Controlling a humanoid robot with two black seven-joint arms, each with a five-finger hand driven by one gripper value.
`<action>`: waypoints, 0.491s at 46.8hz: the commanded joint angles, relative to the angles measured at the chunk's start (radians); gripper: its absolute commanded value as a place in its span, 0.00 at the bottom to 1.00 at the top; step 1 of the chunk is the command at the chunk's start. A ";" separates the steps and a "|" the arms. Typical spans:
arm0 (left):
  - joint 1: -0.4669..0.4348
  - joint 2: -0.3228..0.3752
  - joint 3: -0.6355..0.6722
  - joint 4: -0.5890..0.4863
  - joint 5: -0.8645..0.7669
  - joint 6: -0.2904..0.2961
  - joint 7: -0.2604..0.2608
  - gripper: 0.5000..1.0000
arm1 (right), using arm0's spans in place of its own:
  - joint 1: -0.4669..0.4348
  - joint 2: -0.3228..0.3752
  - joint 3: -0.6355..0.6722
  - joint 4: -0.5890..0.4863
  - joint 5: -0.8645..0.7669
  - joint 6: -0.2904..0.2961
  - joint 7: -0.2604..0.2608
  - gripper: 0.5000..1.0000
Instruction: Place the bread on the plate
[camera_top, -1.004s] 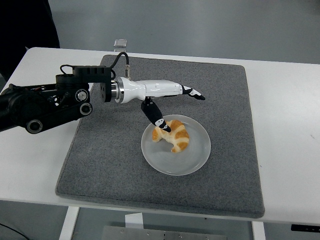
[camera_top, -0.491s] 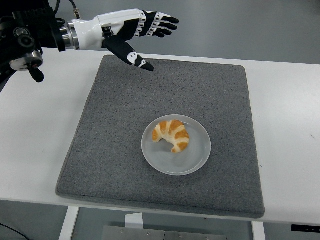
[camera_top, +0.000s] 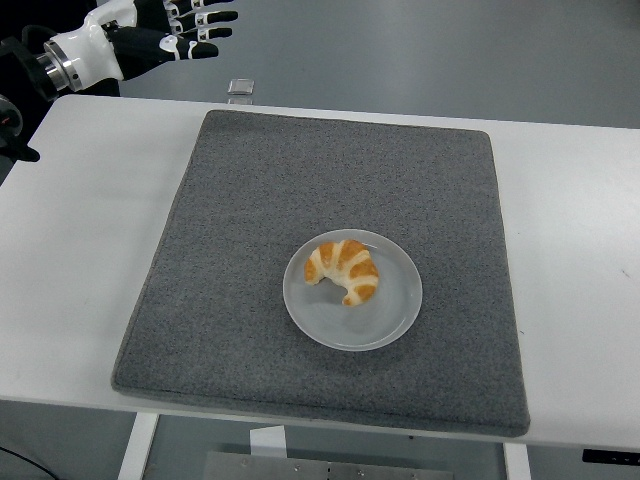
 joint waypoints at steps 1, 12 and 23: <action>0.025 -0.004 -0.003 0.019 -0.057 0.000 0.024 0.99 | 0.000 0.000 0.000 0.000 0.000 0.000 0.000 0.90; 0.061 -0.057 -0.005 0.127 -0.278 0.000 0.127 0.99 | -0.002 0.000 -0.002 0.008 0.002 0.002 0.000 0.90; 0.080 -0.104 -0.009 0.186 -0.379 0.000 0.170 0.99 | -0.005 0.000 0.000 0.011 0.003 0.005 -0.002 0.91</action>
